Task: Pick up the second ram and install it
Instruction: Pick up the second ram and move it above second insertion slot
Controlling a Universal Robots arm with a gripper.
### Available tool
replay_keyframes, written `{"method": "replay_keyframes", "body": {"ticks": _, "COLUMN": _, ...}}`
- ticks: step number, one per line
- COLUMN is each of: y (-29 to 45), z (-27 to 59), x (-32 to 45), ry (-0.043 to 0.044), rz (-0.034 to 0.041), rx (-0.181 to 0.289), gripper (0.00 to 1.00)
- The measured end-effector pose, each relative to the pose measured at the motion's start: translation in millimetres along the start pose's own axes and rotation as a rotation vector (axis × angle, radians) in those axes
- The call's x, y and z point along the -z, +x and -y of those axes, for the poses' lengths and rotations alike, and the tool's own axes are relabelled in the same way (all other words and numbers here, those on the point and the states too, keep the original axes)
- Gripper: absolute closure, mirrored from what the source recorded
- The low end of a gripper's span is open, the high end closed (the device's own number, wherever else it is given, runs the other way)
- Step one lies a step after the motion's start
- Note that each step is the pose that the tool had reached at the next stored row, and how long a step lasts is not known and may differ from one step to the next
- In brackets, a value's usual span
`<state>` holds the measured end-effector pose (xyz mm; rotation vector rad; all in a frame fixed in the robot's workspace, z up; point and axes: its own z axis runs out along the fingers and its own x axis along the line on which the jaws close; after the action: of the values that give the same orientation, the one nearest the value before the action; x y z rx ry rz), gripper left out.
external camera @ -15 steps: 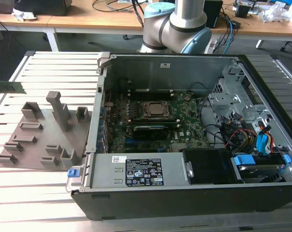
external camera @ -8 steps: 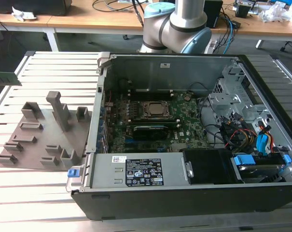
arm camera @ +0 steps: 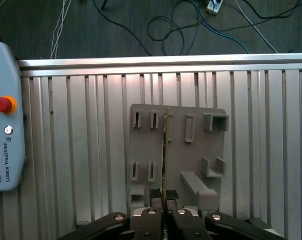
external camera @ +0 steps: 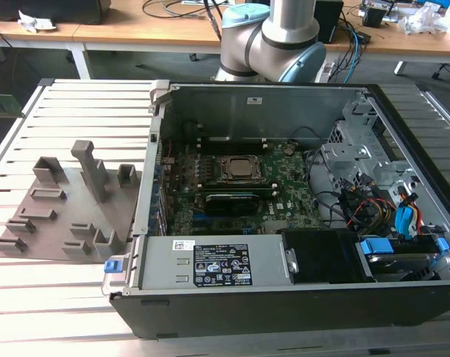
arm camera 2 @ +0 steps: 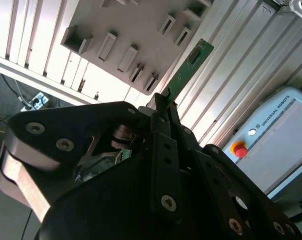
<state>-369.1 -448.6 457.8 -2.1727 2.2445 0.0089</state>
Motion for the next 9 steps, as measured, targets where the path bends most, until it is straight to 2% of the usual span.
{"method": "replay_keyframes", "body": {"ticks": 2, "y": -0.1, "z": 0.1, "x": 5.3, "ry": 0.0001, "rz": 0.0, "rx": 0.0, "gripper": 0.86}}
{"method": "replay_keyframes", "body": {"ticks": 6, "y": -0.2, "z": 0.1, "x": 11.0, "ry": 0.0, "rz": 0.0, "rx": 0.0, "gripper": 0.86}}
{"method": "replay_keyframes", "body": {"ticks": 9, "y": -0.3, "z": 0.2, "x": 19.9, "ry": 0.0, "rz": 0.0, "rx": 0.0, "gripper": 0.86}}
